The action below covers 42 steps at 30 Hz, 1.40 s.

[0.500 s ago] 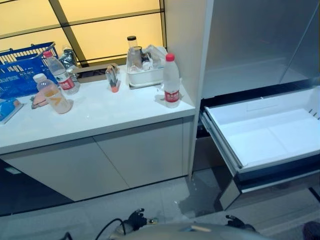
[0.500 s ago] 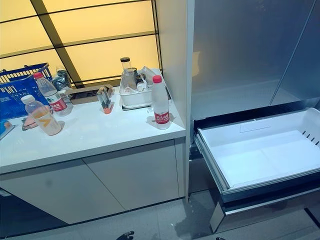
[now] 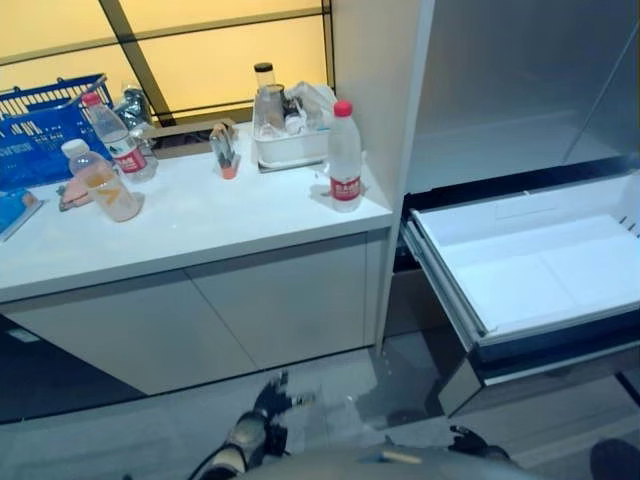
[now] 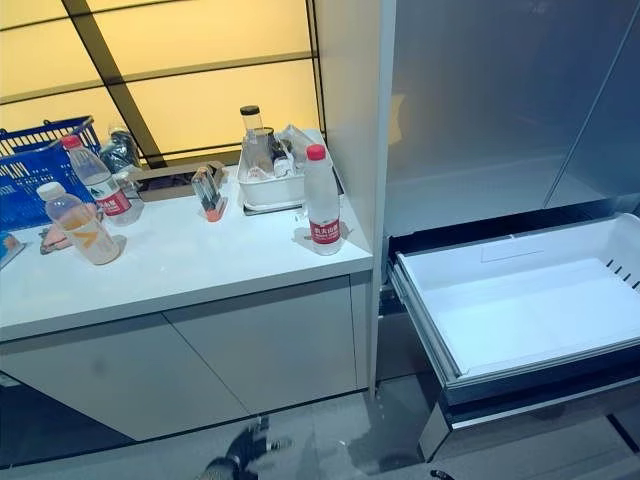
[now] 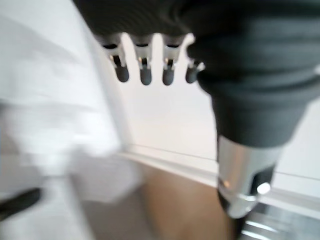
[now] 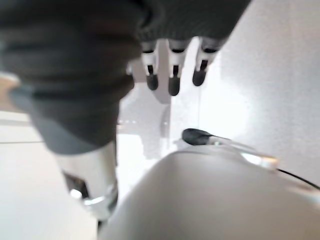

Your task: Take the drinks into the refrigerator

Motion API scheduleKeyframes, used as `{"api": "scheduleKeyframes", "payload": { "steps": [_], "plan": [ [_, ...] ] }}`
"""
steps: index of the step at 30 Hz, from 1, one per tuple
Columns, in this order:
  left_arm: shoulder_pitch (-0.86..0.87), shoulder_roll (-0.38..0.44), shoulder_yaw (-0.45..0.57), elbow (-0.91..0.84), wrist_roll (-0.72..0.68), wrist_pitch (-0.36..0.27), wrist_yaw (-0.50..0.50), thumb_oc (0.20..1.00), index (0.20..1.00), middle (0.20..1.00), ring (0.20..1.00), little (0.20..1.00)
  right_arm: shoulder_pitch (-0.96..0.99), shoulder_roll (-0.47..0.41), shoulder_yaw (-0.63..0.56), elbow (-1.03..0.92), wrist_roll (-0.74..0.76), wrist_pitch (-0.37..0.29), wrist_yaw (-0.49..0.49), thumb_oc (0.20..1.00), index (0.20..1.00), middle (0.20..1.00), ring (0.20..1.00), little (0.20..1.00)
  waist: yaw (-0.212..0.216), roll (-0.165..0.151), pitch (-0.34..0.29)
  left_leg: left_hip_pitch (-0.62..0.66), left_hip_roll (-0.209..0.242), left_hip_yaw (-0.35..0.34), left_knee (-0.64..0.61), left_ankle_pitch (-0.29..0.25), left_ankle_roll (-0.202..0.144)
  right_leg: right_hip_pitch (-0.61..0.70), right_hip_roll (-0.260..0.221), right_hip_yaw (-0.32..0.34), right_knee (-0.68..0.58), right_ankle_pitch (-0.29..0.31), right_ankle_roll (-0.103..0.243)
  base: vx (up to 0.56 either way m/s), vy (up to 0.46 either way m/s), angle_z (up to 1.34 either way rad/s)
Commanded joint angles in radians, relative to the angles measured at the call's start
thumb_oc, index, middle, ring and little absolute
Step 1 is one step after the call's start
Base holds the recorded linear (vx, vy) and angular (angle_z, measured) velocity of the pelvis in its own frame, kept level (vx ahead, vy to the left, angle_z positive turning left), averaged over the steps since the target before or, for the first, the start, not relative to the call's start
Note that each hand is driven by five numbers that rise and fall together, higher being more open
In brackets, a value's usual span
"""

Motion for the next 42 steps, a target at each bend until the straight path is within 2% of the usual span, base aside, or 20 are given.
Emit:
{"api": "scheduleKeyframes", "payload": {
  "steps": [1, 5, 7, 10, 19, 22, 26, 30, 32, 42],
  "plan": [
    [-0.029, 0.064, 0.025, -0.073, -0.110, -0.037, -0.070, 1.000, 1.000, 1.000, 1.000, 1.000, -0.051, 0.027, -0.001, 0.029, 0.018, -0.031, 0.028, 1.000, 1.000, 1.000, 1.000, 1.000, -0.005, -0.089, -0.005, -0.017, -0.072, 0.004, 0.014, -0.050, 0.050, 0.053, -0.050, 0.014, 0.018, -0.073, 0.054, 0.00, 0.000, 0.00],
    [0.001, 0.115, 0.009, -0.316, -0.198, -0.025, -0.136, 1.000, 1.000, 1.000, 1.000, 1.000, -0.062, 0.019, -0.004, 0.034, 0.017, -0.025, 0.049, 1.000, 1.000, 1.000, 1.000, 1.000, -0.002, -0.086, -0.011, -0.013, -0.071, 0.005, 0.012, -0.051, 0.049, 0.056, -0.051, 0.017, 0.016, -0.073, 0.054, 0.00, 0.000, 0.00],
    [0.003, 0.117, 0.006, -0.341, -0.207, -0.024, -0.142, 1.000, 1.000, 1.000, 1.000, 1.000, -0.065, 0.021, -0.003, 0.038, 0.018, -0.025, 0.052, 1.000, 1.000, 1.000, 1.000, 1.000, -0.001, -0.086, -0.013, -0.012, -0.071, 0.005, 0.012, -0.051, 0.050, 0.056, -0.051, 0.019, 0.016, -0.074, 0.054, 0.00, 0.000, 0.00],
    [-0.014, 0.124, 0.001, -0.475, -0.249, -0.030, -0.152, 1.000, 1.000, 1.000, 1.000, 1.000, -0.084, 0.032, 0.004, 0.053, 0.018, -0.022, 0.050, 1.000, 1.000, 1.000, 1.000, 1.000, 0.000, -0.084, -0.014, -0.011, -0.071, 0.006, 0.012, -0.053, 0.050, 0.056, -0.051, 0.021, 0.016, -0.075, 0.055, 0.00, -0.001, -0.01],
    [-0.085, 0.183, 0.002, -0.725, -0.286, -0.059, -0.170, 1.000, 1.000, 1.000, 1.000, 1.000, -0.089, 0.055, 0.018, 0.065, 0.021, -0.024, 0.049, 1.000, 1.000, 1.000, 1.000, 1.000, -0.008, -0.079, -0.012, -0.017, -0.072, 0.012, 0.013, -0.047, 0.048, 0.048, -0.054, 0.027, 0.017, -0.067, 0.054, 0.00, -0.004, -0.03],
    [-0.108, 0.195, 0.008, -0.762, -0.287, -0.069, -0.170, 1.000, 1.000, 1.000, 1.000, 1.000, -0.090, 0.060, 0.022, 0.067, 0.020, -0.024, 0.052, 1.000, 1.000, 1.000, 1.000, 1.000, -0.009, -0.078, -0.012, -0.016, -0.073, 0.015, 0.012, -0.048, 0.047, 0.049, -0.055, 0.028, 0.017, -0.067, 0.054, 0.00, 0.000, 0.00],
    [-0.145, 0.179, 0.036, -0.826, -0.330, -0.085, -0.148, 1.000, 1.000, 1.000, 1.000, 1.000, -0.087, 0.067, 0.031, 0.074, 0.016, -0.027, 0.054, 1.000, 1.000, 1.000, 1.000, 1.000, -0.013, -0.074, -0.013, -0.015, -0.073, 0.015, 0.013, -0.049, 0.046, 0.048, -0.055, 0.027, 0.017, -0.067, 0.053, 0.00, 0.000, 0.00],
    [-0.199, 0.158, 0.071, -0.848, -0.336, -0.112, -0.093, 1.000, 1.000, 1.000, 1.000, 1.000, -0.086, 0.072, 0.043, 0.073, 0.009, -0.026, 0.050, 1.000, 1.000, 1.000, 1.000, 1.000, -0.018, -0.073, -0.014, -0.013, -0.073, 0.018, 0.012, -0.049, 0.044, 0.054, -0.054, 0.025, 0.017, -0.069, 0.052, 0.00, 0.000, 0.00],
    [-0.264, 0.149, 0.099, -0.814, -0.307, -0.127, -0.027, 1.000, 1.000, 1.000, 1.000, 1.000, -0.080, 0.073, 0.052, 0.072, 0.004, -0.025, 0.046, 1.000, 1.000, 1.000, 1.000, 1.000, -0.024, -0.071, -0.020, -0.004, -0.072, 0.017, 0.010, -0.059, 0.043, 0.062, -0.052, 0.022, 0.017, -0.078, 0.051, 0.03, -0.002, 0.00],
    [-0.496, 0.179, 0.163, -0.636, -0.211, -0.127, 0.141, 1.000, 1.000, 1.000, 1.000, 1.000, -0.062, 0.070, 0.078, 0.058, -0.004, -0.012, 0.040, 1.000, 1.000, 1.000, 1.000, 1.000, -0.046, -0.064, -0.028, -0.004, -0.072, 0.026, 0.010, -0.048, 0.039, 0.057, -0.052, 0.024, 0.018, -0.069, 0.051, 0.00, 0.000, 0.00]
  ]
}}
